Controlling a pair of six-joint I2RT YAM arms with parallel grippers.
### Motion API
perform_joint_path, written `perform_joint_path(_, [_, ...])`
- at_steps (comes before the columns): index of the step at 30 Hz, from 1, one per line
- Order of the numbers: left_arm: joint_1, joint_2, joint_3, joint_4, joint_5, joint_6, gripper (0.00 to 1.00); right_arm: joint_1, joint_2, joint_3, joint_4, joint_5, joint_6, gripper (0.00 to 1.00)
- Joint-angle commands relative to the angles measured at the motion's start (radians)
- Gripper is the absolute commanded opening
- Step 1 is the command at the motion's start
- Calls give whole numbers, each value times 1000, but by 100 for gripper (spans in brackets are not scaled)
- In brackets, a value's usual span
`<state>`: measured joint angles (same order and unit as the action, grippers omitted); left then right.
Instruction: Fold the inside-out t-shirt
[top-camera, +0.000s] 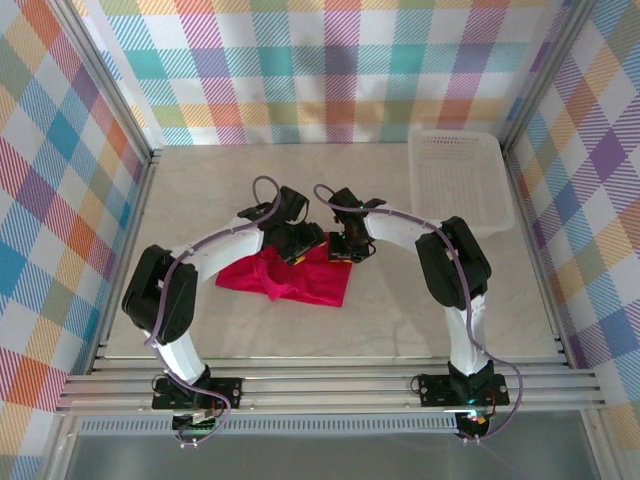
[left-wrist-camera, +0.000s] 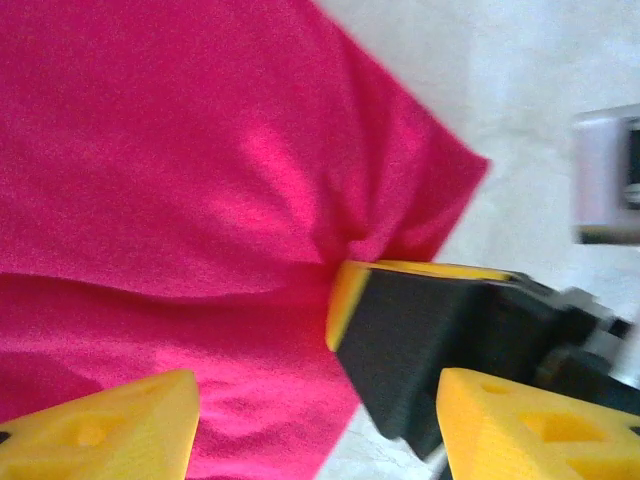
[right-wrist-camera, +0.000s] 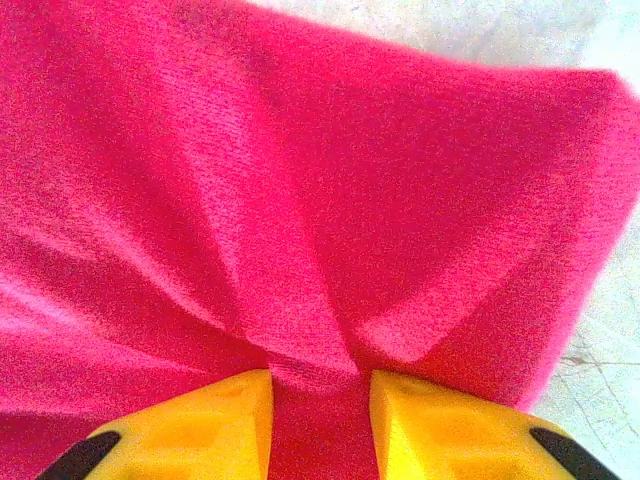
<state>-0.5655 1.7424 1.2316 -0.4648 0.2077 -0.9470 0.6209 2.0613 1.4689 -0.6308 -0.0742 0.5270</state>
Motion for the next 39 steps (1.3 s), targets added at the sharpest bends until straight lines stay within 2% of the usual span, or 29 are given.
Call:
perform_joint_path(1, [-1,16,-42,3,-35,-57,62,-10,44,18,-44,14,22,26])
perform_joint_path(3, [12,32,-75,-20,-48,-47,62,-15,48,18,-49,20,20,26])
perform_joint_path(6, [76,6,-139,-69,-60,-2,62,-20,53,15,-57,32,20,25])
perform_joint_path(9, [188,-64,-180,-155,-89,100,63,-21,60,9,-64,43,19,24])
perform_joint_path(14, [426,-181,-176,-296,-152,247,64,-23,72,7,-66,49,13,24])
perform_joint_path(17, [499,-197,-133,-324,-171,284,64,-23,73,9,-65,42,12,24])
perform_joint_path(21, [484,-188,-41,-356,-189,288,62,-23,65,19,-67,29,5,23])
perform_joint_path(25, [358,-202,36,-358,-239,268,62,-18,19,48,-68,-23,-8,23])
perform_joint_path(28, [273,-189,47,-336,-190,220,62,-19,-30,109,-106,-48,-23,27])
perform_joint_path(31, [217,-198,-27,-232,-118,151,61,-18,-56,173,-130,-80,-32,31])
perform_joint_path(34, [199,-158,-76,-177,-101,119,61,-18,-35,197,-95,-117,-33,34])
perform_joint_path(39, [216,-21,-54,-176,-122,159,59,-20,86,224,-54,-146,-21,31])
